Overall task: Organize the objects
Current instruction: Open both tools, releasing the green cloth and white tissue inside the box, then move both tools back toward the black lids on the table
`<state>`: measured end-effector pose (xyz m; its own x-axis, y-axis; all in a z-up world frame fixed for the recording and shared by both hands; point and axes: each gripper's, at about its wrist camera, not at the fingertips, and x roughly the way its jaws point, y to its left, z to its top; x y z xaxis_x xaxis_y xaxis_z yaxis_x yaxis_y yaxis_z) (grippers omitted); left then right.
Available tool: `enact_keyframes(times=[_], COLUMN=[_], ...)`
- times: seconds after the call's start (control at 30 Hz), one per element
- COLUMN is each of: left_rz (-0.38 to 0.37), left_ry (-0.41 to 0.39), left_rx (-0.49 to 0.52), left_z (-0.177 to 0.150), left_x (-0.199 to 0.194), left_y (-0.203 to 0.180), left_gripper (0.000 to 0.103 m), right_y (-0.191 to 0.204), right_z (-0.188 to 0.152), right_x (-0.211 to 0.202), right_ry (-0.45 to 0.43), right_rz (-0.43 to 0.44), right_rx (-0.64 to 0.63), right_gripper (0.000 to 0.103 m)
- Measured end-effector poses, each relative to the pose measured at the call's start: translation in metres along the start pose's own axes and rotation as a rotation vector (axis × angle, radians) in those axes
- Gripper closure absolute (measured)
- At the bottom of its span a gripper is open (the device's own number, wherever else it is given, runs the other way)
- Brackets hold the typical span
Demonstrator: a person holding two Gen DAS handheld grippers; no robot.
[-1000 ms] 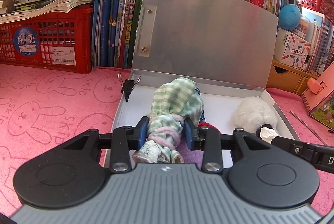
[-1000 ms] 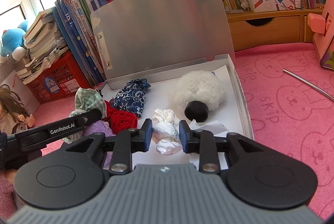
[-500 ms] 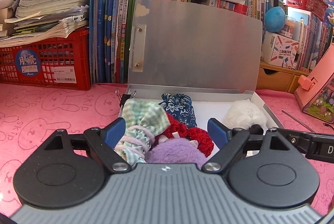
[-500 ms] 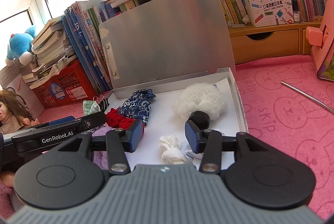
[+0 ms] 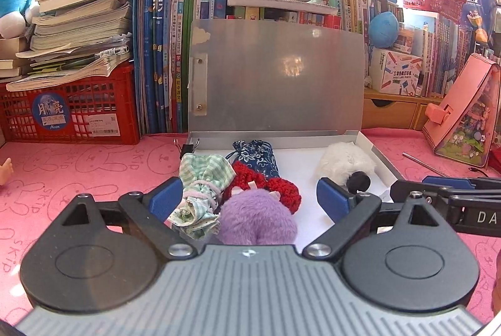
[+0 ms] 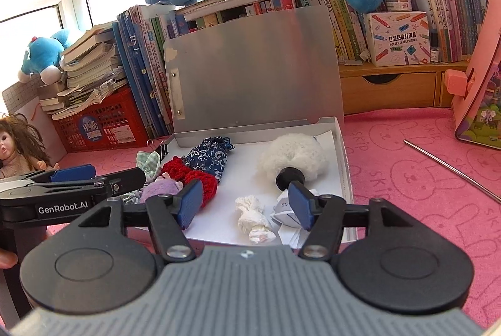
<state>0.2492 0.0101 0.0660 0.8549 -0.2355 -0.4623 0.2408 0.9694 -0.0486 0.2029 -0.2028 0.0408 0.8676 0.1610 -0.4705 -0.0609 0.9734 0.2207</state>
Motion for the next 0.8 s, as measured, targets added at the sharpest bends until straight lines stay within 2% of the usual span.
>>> enact_keyframes(times=[0.23, 0.8], left_rz=[-0.010, -0.061], left_ry=[0.003, -0.015], left_rx=[0.027, 0.033], left_z=[-0.015, -0.066], left_x=[-0.029, -0.105], left_y=[-0.003, -0.012], left_gripper=[0.006, 0.006], right_y=[0.006, 0.018], right_z=[-0.012, -0.049], right_x=[-0.024, -0.084], right_ry=[-0.023, -0.072], right_rz=[0.007, 0.047], right_rx=[-0.023, -0.090], right_gripper=[0.022, 0.019])
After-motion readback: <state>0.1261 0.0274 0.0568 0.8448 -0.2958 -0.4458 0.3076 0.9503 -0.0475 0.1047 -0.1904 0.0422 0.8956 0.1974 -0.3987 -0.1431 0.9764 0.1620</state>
